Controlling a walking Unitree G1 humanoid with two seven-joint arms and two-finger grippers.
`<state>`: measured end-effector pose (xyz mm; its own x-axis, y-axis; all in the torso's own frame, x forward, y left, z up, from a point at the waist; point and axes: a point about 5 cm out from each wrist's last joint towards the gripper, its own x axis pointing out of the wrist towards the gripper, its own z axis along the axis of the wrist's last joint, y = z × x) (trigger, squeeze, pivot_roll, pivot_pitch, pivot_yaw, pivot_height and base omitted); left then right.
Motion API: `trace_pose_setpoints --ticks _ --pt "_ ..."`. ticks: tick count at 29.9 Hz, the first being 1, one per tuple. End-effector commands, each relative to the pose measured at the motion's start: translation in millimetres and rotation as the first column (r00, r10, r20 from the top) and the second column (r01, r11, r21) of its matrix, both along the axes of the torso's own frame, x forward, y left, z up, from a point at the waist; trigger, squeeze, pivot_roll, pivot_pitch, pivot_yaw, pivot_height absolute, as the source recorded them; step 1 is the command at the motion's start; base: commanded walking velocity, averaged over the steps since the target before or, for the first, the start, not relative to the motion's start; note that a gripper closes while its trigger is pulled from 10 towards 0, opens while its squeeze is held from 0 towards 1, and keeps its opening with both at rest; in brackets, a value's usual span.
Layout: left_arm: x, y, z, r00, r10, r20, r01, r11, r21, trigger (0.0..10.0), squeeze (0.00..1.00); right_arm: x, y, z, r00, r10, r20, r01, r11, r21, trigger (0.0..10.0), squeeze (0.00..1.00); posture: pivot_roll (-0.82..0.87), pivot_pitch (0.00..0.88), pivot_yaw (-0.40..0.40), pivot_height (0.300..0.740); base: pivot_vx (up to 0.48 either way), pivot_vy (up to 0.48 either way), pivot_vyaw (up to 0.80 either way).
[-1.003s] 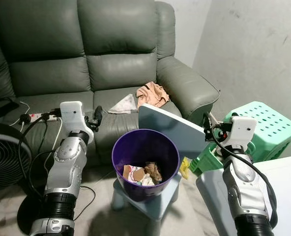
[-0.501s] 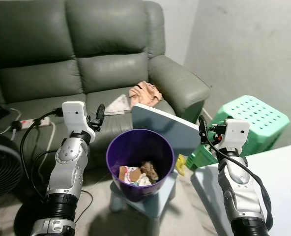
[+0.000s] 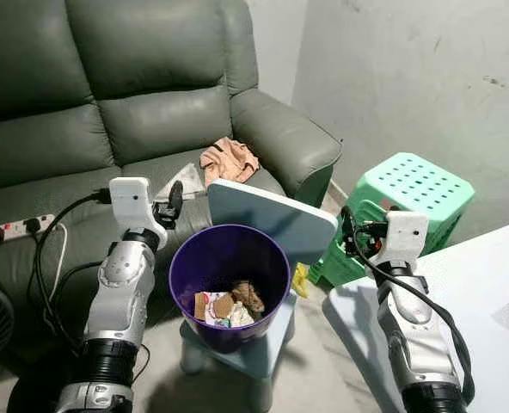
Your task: Picking trash to rubbish bin
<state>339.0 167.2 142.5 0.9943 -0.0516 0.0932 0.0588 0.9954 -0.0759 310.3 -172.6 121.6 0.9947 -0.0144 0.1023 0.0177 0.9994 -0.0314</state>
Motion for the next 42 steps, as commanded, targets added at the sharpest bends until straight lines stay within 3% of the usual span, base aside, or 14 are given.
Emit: trace_pose_setpoints --ticks 1,16,24,27,28,35,42 --pt "1.3 -4.3 1.3 1.000 -0.022 0.007 0.022 1.000 0.007 10.0 0.00 -0.4 0.3 3.3 1.000 0.011 0.004 -0.011 1.000 -0.021 10.0 0.00 0.05 0.000 -0.028 0.740 0.000 0.000 -0.71" --pt "-0.7 -5.5 -2.5 1.000 -0.026 0.001 0.026 1.000 0.000 10.0 0.00 -2.4 2.2 0.9 0.999 0.035 -0.011 -0.036 0.999 -0.039 10.0 0.00 0.05 0.000 -0.043 0.740 0.000 0.000 -0.69" --pt "-0.7 -6.7 -2.1 1.000 -0.030 0.006 0.030 1.000 0.005 10.0 0.00 -1.6 2.8 1.2 0.999 0.040 -0.014 -0.041 0.998 -0.040 10.0 0.00 0.05 0.000 -0.047 0.740 0.000 -0.480 -0.69" --pt "0.1 -6.5 -2.0 1.000 -0.012 -0.001 0.012 0.996 -0.084 10.0 0.00 -2.7 2.1 0.3 0.999 0.040 -0.018 -0.040 0.998 -0.044 10.0 0.00 0.05 0.000 -0.048 0.740 0.000 0.000 -0.68" --pt "0.4 -6.3 -0.4 1.000 -0.007 0.009 0.007 0.999 -0.052 10.0 0.00 -3.0 1.8 0.2 0.999 0.039 -0.019 -0.040 0.998 -0.043 10.0 0.00 0.05 0.000 -0.048 0.740 0.000 0.000 -0.67" --pt "1.3 -7.3 -2.0 1.000 -0.005 -0.006 0.005 1.000 -0.028 10.0 0.00 -4.0 2.0 -0.9 0.999 0.039 -0.023 -0.040 0.998 -0.047 10.0 0.00 0.05 0.000 -0.049 0.740 0.000 0.000 -0.67" --pt "1.8 -8.4 -1.8 1.000 -0.005 -0.008 0.005 0.999 -0.049 10.0 0.00 -4.9 1.5 0.0 0.999 0.042 -0.009 -0.042 0.999 -0.030 10.0 0.00 0.05 0.000 -0.053 0.740 0.000 0.000 -0.38"
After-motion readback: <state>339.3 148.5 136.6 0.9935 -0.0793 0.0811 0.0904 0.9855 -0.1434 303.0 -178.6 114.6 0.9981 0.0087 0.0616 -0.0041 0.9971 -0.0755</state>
